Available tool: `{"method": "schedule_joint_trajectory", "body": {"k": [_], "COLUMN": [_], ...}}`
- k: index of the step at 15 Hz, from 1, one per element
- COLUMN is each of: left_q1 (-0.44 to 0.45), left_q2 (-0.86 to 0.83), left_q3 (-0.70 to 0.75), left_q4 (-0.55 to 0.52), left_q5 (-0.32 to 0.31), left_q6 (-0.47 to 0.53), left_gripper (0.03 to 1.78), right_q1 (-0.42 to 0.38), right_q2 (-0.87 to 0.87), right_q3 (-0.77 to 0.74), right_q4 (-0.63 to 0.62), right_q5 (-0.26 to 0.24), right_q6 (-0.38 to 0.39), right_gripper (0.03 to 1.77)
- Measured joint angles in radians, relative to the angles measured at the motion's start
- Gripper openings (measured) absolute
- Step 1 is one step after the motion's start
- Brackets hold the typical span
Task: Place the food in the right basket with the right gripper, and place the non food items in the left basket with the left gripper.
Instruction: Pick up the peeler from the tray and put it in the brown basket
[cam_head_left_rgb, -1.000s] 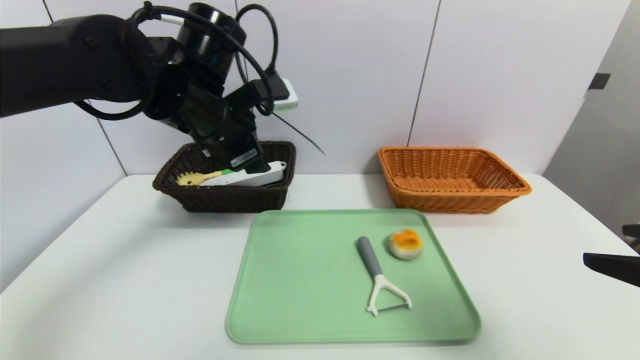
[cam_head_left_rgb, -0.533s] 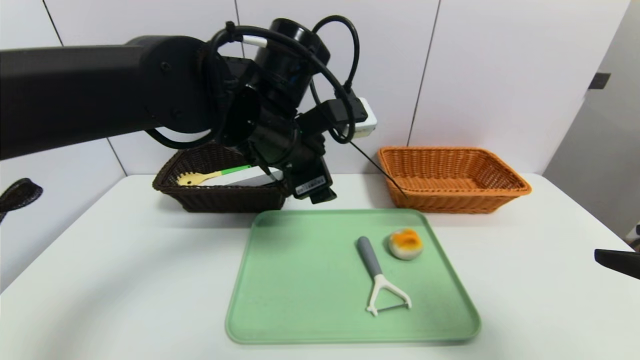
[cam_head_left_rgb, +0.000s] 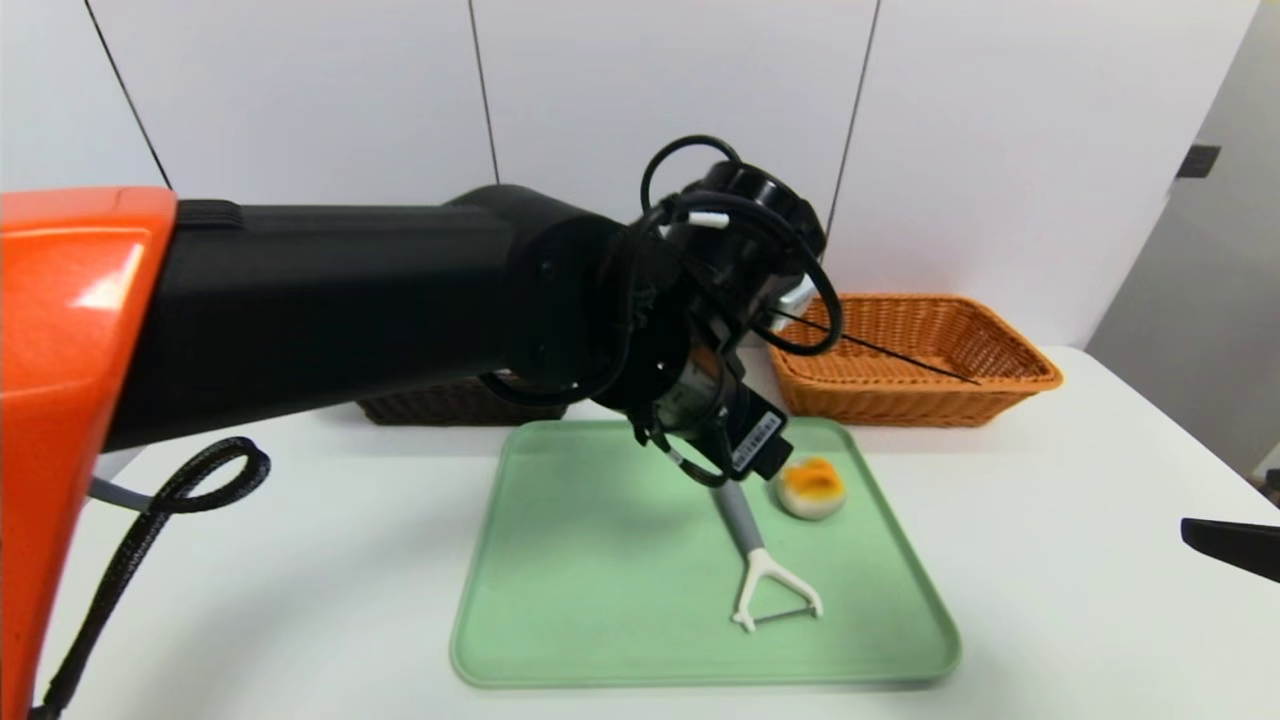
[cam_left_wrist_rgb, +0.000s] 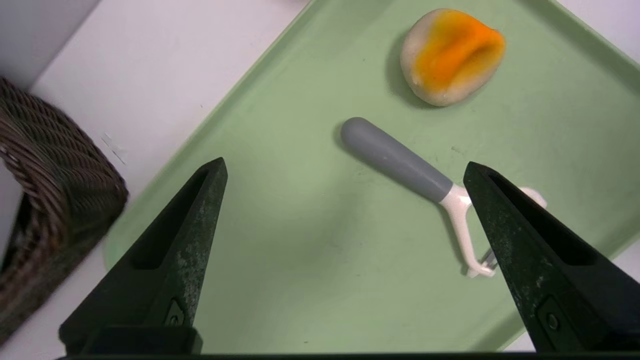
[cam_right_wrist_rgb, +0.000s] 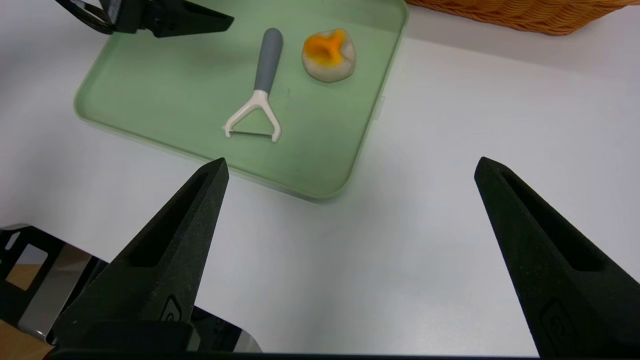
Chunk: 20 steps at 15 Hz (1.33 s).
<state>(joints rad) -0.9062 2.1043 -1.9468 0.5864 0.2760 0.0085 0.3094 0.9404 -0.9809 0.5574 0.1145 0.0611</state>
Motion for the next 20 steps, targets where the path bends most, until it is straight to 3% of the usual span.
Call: {"method": "schedule_joint_trajectory", "body": {"k": [2, 5, 7, 20], "left_q1": [-0.029, -0.062, -0.066, -0.061], "left_q2": [0.042, 0.1, 0.127, 0.2], "left_q3": [-0.002, -0.003, -0.003, -0.004], "left_q4": [0.002, 0.03, 0.036, 0.037], "left_q5": [0.07, 0.086, 0.087, 0.082], "left_q6": [-0.142, -0.324, -0.391, -0.453], "left_gripper": [1.68, 1.69, 1.69, 1.69], "right_q1": [0.0, 0.0, 0.0, 0.0], "right_q2": [-0.006, -0.012, -0.016, -0.039], "right_q3": [0.012, 0.019, 0.024, 0.029], "right_q4": [-0.001, 0.0, 0.0, 0.005], "right_q5": [0.001, 0.001, 0.001, -0.001], "right_q6": [0.0, 0.0, 0.0, 0.0], "right_gripper": [1.7, 1.7, 1.7, 1.7]}}
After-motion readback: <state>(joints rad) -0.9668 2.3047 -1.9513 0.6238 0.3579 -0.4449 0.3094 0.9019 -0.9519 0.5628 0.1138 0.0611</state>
